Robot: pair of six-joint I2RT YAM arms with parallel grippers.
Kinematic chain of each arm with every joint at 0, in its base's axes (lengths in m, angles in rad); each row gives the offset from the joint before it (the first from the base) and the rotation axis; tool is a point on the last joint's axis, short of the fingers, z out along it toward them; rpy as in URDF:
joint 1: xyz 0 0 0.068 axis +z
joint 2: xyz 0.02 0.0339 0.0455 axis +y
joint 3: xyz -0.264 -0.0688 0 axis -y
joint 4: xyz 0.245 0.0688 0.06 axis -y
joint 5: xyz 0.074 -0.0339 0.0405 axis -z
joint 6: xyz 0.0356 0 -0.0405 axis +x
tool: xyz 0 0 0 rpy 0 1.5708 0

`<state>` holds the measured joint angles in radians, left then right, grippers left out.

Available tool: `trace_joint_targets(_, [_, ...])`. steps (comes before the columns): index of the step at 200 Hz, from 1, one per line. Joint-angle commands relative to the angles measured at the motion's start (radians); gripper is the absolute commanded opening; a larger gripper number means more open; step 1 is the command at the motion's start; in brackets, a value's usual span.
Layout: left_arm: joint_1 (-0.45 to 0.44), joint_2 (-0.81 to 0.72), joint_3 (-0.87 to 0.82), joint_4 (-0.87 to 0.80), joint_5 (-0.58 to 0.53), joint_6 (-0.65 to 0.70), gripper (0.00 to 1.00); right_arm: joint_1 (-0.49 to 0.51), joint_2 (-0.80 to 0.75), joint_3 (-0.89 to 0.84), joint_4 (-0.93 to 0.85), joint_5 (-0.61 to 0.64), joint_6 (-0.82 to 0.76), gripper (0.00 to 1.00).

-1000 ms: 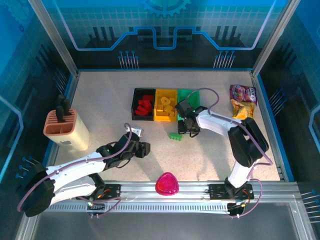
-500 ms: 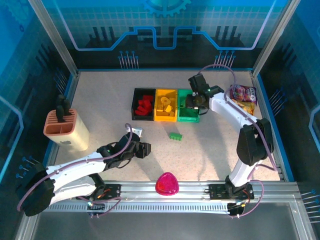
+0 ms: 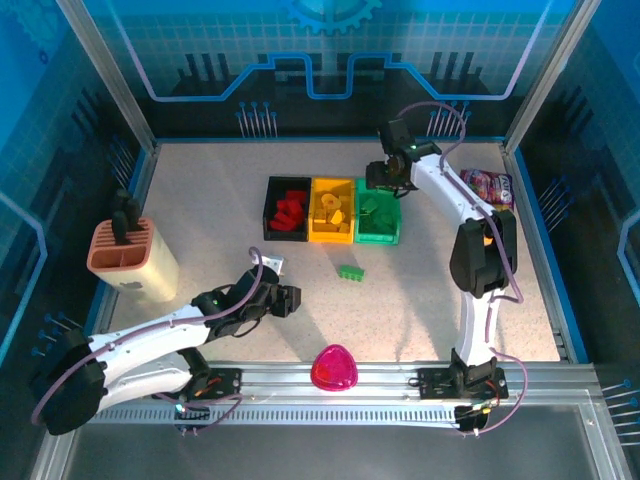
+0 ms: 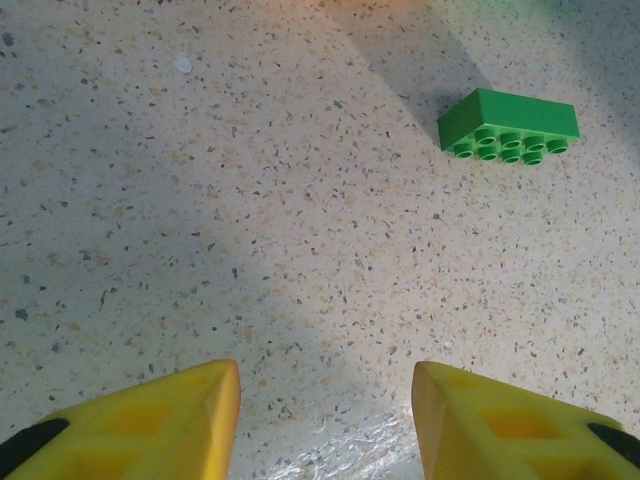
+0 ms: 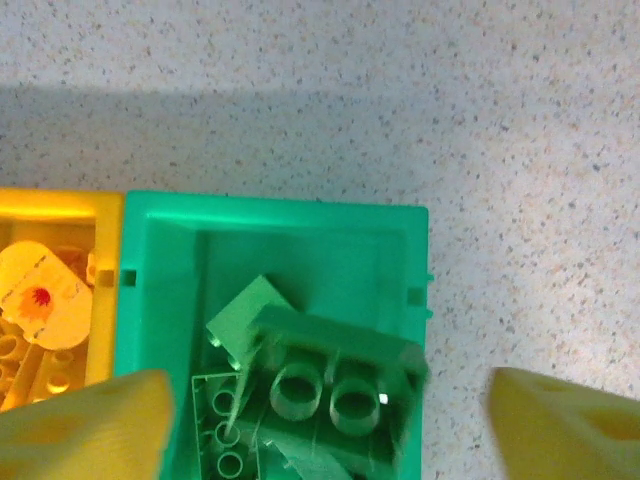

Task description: Sort the legos into containers by color

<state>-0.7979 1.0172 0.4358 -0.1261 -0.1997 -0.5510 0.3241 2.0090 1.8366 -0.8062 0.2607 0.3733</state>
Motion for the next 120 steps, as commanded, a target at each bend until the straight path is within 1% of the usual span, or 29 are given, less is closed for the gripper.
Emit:
trace_joint_targets(1, [-0.008, -0.027, 0.032, -0.031, -0.028, 0.003, 0.49, 0.01, -0.023, 0.002, -0.047, 0.03, -0.023, 0.92])
trace_joint_targets(64, [-0.007, -0.002, 0.047, -0.014, -0.021, 0.006, 0.49, 0.1, -0.266, -0.355, 0.106, 0.005, 0.0, 0.91])
trace_joint_targets(85, [-0.008, 0.009, 0.053, -0.007, -0.019, 0.006, 0.49, 0.128, -0.343, -0.471, 0.156, -0.034, 0.009, 0.91])
trace_joint_targets(120, [-0.009, 0.014, 0.048, 0.0, -0.014, 0.001, 0.49, 0.169, -0.407, -0.581, 0.183, -0.082, -0.006, 0.89])
